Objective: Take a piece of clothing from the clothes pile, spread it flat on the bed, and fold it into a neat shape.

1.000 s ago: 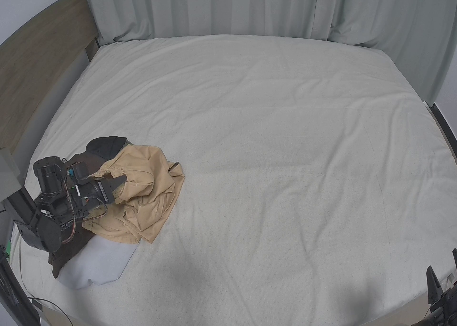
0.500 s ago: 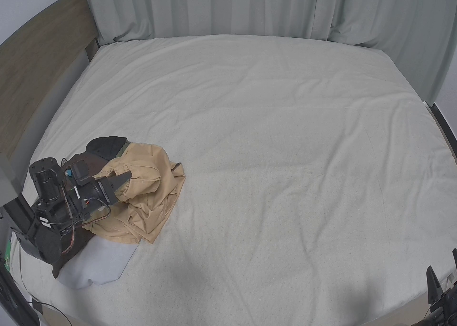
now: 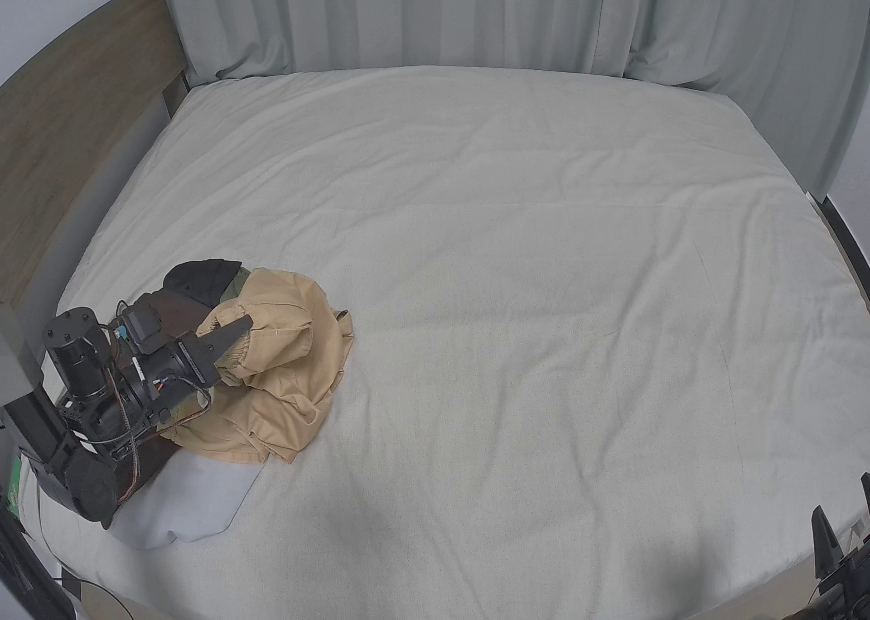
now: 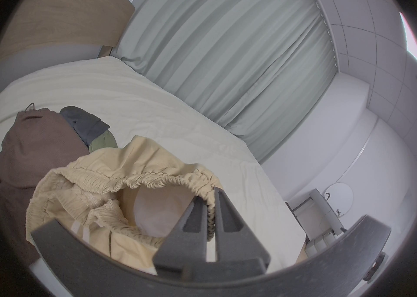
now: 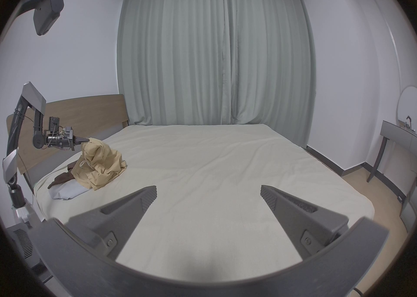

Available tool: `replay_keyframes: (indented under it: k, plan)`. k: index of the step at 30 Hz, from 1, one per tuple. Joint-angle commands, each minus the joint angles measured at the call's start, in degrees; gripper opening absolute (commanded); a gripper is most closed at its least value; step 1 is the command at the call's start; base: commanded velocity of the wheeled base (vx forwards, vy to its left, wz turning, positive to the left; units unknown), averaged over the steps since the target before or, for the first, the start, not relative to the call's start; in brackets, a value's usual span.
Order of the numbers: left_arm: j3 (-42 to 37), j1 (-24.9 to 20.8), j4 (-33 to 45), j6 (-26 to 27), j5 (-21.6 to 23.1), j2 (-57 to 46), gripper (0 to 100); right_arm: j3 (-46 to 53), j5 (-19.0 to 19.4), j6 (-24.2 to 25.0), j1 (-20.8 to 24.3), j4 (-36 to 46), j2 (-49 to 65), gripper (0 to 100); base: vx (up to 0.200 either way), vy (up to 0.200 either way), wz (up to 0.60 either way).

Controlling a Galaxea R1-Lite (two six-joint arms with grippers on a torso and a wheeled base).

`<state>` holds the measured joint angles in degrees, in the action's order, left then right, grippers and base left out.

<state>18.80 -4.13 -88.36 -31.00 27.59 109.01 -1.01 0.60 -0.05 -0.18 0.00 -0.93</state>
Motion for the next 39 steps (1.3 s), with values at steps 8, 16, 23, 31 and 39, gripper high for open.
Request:
replay_keyframes:
  k: [8,16,23,31,39]
  plan:
    - [-1.04,-2.72,-0.15,-9.60,-6.23,-5.65,0,1.01,0.02,-0.04,0.01,0.00,0.31,100,0.000,0.000,0.00]
    - [-2.01,-6.77,-0.15,-12.42,-11.06,-8.64,0,1.01,0.02,-0.04,0.01,0.00,0.31,100,0.000,0.000,0.00]
    - [-1.84,-12.30,-0.15,-13.47,-19.77,-10.22,0,1.01,0.02,-0.04,0.01,0.00,0.31,100,0.000,0.000,0.00]
    - [-1.57,-17.66,-0.15,-17.95,-26.71,-12.42,0,1.01,0.02,-0.04,0.01,0.00,0.31,100,0.000,0.000,0.00]
    - [-0.78,-23.99,-0.15,-23.40,-34.18,-16.99,0,1.01,0.02,-0.04,0.01,0.00,0.31,100,0.000,0.000,0.00]
